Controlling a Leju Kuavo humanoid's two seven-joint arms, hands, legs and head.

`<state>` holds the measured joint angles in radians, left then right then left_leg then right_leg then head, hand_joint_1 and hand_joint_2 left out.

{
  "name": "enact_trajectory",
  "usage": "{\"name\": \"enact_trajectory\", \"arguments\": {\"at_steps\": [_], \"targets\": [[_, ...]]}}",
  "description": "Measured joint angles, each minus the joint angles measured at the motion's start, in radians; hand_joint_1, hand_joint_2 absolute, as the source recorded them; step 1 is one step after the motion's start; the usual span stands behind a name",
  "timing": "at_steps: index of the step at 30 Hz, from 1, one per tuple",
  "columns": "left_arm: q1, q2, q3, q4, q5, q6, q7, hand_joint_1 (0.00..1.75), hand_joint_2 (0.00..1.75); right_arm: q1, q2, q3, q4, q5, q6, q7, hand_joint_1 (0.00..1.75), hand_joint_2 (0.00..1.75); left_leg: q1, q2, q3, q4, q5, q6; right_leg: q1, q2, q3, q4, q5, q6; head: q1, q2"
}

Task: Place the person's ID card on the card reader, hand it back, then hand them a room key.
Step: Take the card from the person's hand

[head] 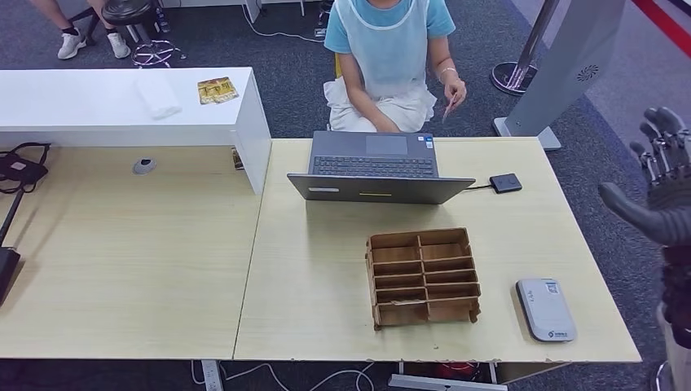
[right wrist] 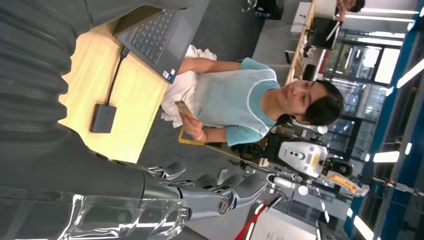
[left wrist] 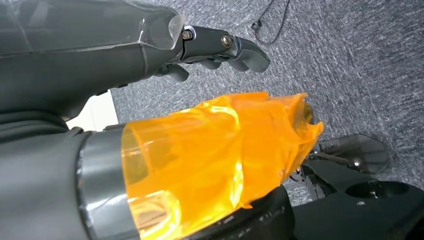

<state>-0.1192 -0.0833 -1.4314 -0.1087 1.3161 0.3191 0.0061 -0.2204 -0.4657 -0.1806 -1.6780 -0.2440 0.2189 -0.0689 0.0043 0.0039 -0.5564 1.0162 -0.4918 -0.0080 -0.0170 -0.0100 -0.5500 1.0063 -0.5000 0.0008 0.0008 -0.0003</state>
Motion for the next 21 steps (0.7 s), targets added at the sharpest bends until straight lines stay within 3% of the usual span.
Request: {"name": "enact_trajectory", "arguments": {"at_steps": [7, 11, 15, 17, 21], "targets": [[0.0, 0.001, -0.002, 0.0, 0.0, 0.0, 0.004, 0.0, 0.0, -0.043, -0.008, 0.044, 0.046, 0.015, 0.005, 0.009, 0.0, 1.75, 0.0, 0.0, 0.0, 0.0, 0.0, 0.0, 0.0, 0.0, 0.0, 0.0, 0.0, 0.0, 0.0, 0.0], [-0.001, 0.002, -0.017, 0.0, -0.003, 0.0, 0.019, 0.0, 0.0, -0.134, -0.009, 0.183, 0.147, 0.057, 0.006, 0.017, 0.0, 1.75, 0.0, -0.001, 0.0, 0.0, 0.0, 0.0, 0.0, -0.001, 0.0, 0.0, 0.0, 0.0, 0.0, 0.0], [-0.001, 0.002, -0.023, 0.0, 0.001, 0.002, 0.02, 0.0, 0.0, -0.15, -0.008, 0.227, 0.167, 0.09, -0.019, 0.001, 0.0, 1.75, 0.0, -0.001, -0.001, 0.0, 0.0, 0.0, 0.0, -0.001, 0.0, 0.0, 0.0, 0.0, 0.0, 0.0], [-0.001, 0.002, -0.024, 0.0, 0.004, 0.002, 0.021, 0.0, 0.0, -0.155, -0.006, 0.244, 0.17, 0.164, -0.068, -0.009, 0.0, 1.75, 0.0, -0.001, -0.001, 0.0, 0.0, 0.0, 0.0, -0.001, 0.0, 0.0, 0.0, 0.0, 0.0, 0.0], [-0.001, 0.002, -0.026, 0.0, 0.001, 0.002, 0.029, 0.0, 0.0, -0.174, 0.0, 0.292, 0.165, 0.454, -0.246, -0.023, 0.0, 1.75, 0.0, -0.001, -0.001, 0.0, 0.0, 0.0, 0.0, -0.001, 0.0, 0.0, 0.0, 0.0, 0.0, 0.0]]}}
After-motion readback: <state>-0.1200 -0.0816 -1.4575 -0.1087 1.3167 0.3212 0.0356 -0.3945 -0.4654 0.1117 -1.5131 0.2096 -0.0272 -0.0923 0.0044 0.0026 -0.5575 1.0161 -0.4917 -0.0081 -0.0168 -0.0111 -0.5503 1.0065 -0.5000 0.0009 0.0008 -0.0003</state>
